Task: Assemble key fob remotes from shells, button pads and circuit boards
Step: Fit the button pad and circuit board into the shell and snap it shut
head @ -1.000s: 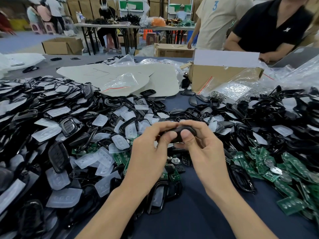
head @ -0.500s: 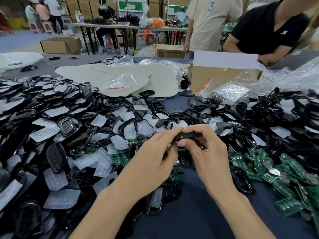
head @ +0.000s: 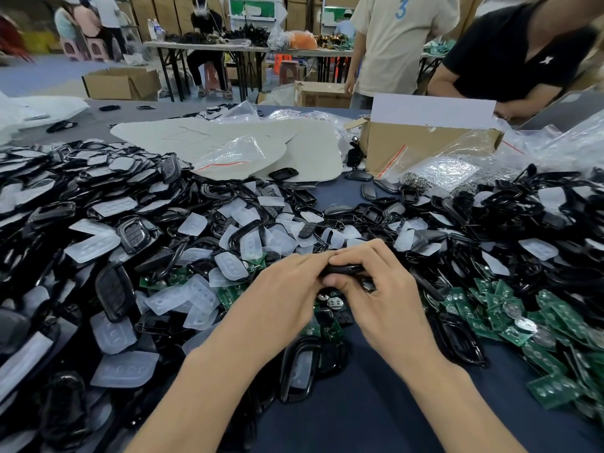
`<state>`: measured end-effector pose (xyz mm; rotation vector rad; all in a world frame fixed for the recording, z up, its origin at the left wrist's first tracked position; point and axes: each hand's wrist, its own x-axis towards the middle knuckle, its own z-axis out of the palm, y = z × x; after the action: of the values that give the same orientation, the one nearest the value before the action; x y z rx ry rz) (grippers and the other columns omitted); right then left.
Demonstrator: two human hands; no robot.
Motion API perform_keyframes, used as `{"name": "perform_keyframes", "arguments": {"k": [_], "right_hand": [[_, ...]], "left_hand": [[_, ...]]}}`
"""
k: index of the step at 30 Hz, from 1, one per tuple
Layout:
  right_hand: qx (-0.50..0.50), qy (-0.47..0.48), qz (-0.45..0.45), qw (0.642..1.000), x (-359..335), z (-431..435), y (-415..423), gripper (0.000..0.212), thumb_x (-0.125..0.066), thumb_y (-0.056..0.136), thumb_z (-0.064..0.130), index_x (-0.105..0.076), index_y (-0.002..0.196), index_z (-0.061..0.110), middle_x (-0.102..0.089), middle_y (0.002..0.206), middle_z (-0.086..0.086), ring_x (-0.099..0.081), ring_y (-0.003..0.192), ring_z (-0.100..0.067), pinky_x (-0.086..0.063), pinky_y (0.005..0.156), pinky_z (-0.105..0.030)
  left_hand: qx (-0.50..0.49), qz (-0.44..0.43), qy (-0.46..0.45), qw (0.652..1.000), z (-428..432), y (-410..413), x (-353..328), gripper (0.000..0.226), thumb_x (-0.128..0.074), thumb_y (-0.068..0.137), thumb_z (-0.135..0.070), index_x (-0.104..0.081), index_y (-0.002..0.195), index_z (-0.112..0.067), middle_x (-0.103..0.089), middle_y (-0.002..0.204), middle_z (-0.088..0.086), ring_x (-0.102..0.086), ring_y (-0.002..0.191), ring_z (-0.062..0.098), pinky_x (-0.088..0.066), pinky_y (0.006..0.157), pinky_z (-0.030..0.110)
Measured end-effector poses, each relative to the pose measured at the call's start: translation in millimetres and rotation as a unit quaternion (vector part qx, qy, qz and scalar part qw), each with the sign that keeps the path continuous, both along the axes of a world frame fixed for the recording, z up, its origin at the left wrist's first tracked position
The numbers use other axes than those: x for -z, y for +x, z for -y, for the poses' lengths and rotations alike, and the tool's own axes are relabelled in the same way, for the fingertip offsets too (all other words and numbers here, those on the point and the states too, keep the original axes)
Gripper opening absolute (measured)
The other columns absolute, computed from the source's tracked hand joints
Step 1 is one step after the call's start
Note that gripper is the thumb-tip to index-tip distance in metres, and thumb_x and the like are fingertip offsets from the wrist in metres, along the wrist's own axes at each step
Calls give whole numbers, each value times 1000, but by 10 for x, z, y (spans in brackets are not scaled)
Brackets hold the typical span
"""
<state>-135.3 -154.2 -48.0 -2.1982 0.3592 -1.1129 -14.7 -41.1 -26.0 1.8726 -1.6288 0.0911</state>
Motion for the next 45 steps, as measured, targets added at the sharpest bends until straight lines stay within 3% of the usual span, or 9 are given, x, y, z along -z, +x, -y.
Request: {"name": "perform_keyframes", "arguments": {"k": [13, 19, 23, 29, 33, 36, 39, 41, 45], "right_hand": [[53, 8, 8, 999, 39, -49, 14, 18, -77, 86, 6, -70, 96, 19, -61, 95, 6, -63, 88, -4, -51, 75, -15], [11, 109, 11, 994, 15, -17, 42, 27, -74, 90, 16, -65, 100, 40, -67, 100, 14, -67, 97, -9, -55, 85, -29], [-3, 86, 7, 996, 16, -13, 15, 36, -59, 100, 15, -59, 106, 50, -70, 100, 21, -67, 97, -1, -48, 80, -10], [-5, 6, -45, 999, 78, 6, 42, 51, -48, 91, -11, -64, 125, 23, -64, 107, 22, -63, 96, 9, -43, 87, -3], [-35, 56, -14, 998, 111, -6, 38, 41, -47, 104, 16, -55, 142, 29, -65, 127, 18, -61, 115, 4, -46, 97, -11], [-113, 293, 27, 949, 82, -85, 75, 54, -50, 97, 56, -55, 143, 28, -66, 132, 17, -60, 124, -3, -47, 106, -23], [-245, 506, 100, 821, -7, -157, 136, 56, -56, 92, 45, -59, 136, 9, -70, 119, -6, -65, 113, -16, -50, 105, -36], [-273, 555, 123, 776, -48, -190, 156, 55, -59, 92, 39, -59, 134, 3, -69, 118, -11, -65, 110, -18, -52, 102, -36], [-284, 564, 140, 763, -82, -172, 160, 39, -66, 89, 30, -71, 120, 7, -70, 111, -11, -66, 104, -18, -53, 95, -28]], "left_hand": [[-63, 0, -50, 997, 43, -153, 50, 49, -55, 77, 12, -69, 118, -12, -67, 81, -2, -59, 73, 21, -51, 67, 33], [-81, 4, -53, 995, 70, -145, 47, 44, -62, 86, 8, -65, 127, -8, -73, 102, 4, -67, 93, 25, -54, 82, 37], [-94, 19, -43, 995, 64, -139, 21, 38, -61, 97, -15, -59, 135, -10, -71, 111, 2, -64, 101, 24, -56, 81, 41], [-99, 86, 8, 991, 25, -59, 59, 51, -74, 87, -13, -57, 135, -4, -72, 102, 2, -66, 91, 22, -57, 74, 31], [-118, 98, -19, 988, 25, -24, 14, 42, -52, 92, -27, -65, 127, -8, -74, 93, 0, -70, 83, 22, -55, 60, 32], [-117, 77, -60, 988, 14, -31, -21, 42, -40, 95, -31, -68, 124, -15, -74, 96, -4, -69, 88, 19, -57, 67, 32], [-106, 70, -90, 988, 17, -43, -11, 43, -41, 93, -22, -67, 125, -13, -72, 111, -2, -65, 100, 21, -57, 82, 34], [-111, 72, -100, 986, 37, -39, -5, 43, -41, 92, -21, -68, 124, -11, -69, 119, 1, -62, 107, 25, -55, 89, 39], [-72, 31, -89, 993, 54, -7, 30, 40, -47, 95, -11, -61, 132, -7, -62, 135, 2, -55, 124, 21, -45, 106, 37]]}}
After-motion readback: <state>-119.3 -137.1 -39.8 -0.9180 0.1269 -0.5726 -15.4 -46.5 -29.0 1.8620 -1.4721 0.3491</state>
